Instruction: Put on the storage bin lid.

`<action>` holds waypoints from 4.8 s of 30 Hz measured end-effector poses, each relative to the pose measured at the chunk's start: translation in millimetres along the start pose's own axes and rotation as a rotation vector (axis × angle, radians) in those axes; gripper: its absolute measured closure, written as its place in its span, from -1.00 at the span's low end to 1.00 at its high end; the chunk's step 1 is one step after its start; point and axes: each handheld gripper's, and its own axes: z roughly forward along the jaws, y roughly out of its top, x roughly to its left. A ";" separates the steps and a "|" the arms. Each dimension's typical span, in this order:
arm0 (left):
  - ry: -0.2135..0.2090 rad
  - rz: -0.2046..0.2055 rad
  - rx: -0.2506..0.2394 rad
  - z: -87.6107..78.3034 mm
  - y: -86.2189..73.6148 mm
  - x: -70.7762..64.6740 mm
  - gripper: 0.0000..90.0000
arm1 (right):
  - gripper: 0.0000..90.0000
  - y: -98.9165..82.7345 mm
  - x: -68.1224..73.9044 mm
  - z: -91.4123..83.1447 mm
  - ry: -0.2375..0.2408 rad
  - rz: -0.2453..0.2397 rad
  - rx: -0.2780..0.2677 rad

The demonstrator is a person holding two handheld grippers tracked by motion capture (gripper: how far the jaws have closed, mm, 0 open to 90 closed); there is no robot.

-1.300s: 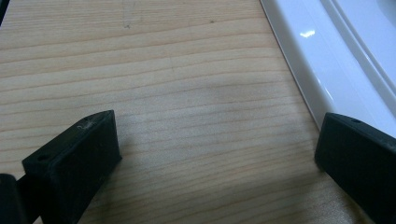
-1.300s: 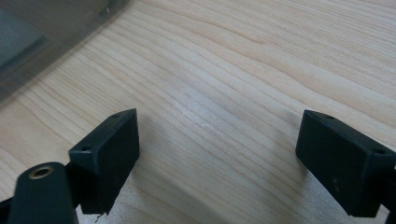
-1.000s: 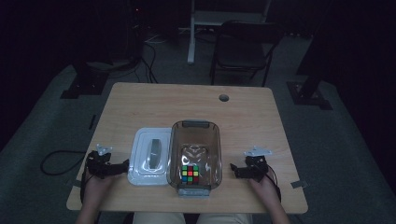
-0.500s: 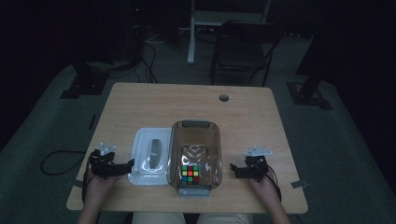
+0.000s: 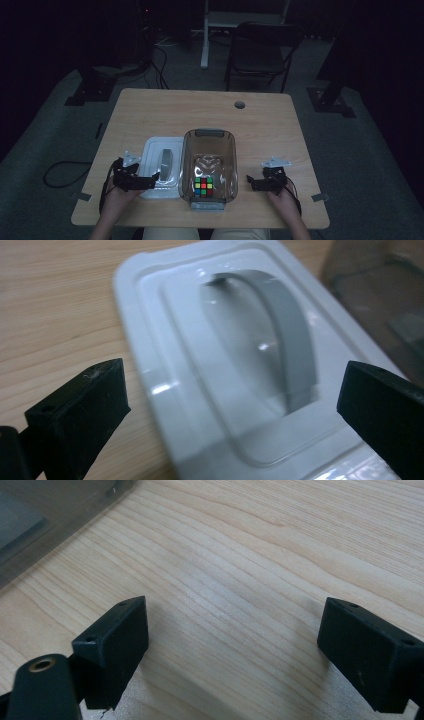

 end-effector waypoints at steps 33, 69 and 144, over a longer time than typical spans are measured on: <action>-0.067 0.004 0.010 49.5 15.4 -28.7 -0.03 | -0.72 0.0 0.2 -0.1 -0.002 0.001 0.000; -0.026 -0.118 -0.101 15.9 20.7 8.5 0.54 | -0.73 7.7 37.5 -4.1 0.124 -0.036 -0.047; -0.268 0.031 -0.202 -37.4 86.0 -56.7 0.55 | -0.72 41.1 78.0 26.0 0.155 -0.059 -0.070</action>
